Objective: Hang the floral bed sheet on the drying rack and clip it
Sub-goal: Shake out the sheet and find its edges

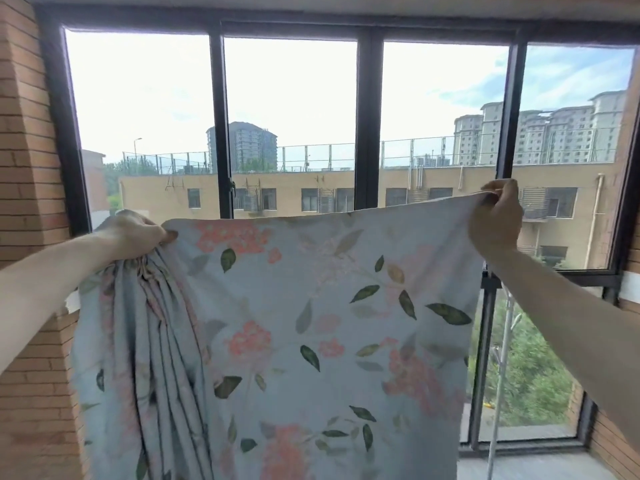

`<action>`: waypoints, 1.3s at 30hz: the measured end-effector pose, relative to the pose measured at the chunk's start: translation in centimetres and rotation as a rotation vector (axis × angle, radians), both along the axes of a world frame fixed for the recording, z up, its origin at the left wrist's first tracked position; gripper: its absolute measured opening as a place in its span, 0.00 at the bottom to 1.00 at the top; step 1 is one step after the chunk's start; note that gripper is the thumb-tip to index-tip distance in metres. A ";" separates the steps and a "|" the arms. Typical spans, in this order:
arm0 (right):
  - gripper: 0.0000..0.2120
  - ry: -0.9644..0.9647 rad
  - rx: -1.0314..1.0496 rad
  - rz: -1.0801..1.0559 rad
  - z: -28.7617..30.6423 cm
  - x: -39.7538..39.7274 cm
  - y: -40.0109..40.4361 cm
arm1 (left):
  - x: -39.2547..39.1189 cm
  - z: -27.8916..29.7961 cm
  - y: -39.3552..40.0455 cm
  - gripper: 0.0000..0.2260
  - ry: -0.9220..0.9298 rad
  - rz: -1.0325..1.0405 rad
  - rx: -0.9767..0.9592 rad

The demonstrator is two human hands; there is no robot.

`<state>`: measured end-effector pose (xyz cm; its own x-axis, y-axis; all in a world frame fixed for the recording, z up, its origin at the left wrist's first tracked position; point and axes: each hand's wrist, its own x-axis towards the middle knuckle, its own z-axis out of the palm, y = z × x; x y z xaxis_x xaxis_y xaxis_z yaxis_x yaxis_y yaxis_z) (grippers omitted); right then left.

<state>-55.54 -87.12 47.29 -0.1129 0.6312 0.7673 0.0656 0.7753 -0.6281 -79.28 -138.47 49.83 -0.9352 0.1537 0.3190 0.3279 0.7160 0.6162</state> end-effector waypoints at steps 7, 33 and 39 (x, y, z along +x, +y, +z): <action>0.15 -0.301 0.184 0.034 0.9 0.2 2.0 | 0.0 -0.9 -1.0 0.13 0.006 0.001 -0.059; 0.11 -0.520 0.360 0.069 -4.3 3.1 4.4 | -0.1 -2.0 0.6 0.16 0.016 -0.062 -0.137; 0.14 -0.456 0.225 -0.063 -3.8 3.4 3.9 | 0.8 -2.0 1.8 0.15 0.029 -0.128 -0.140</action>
<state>-52.12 -83.21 43.53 -0.4349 0.4730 0.7663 0.3456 0.8734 -0.3430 -78.46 -136.69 47.78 -0.8962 0.3152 0.3123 0.4374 0.7456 0.5027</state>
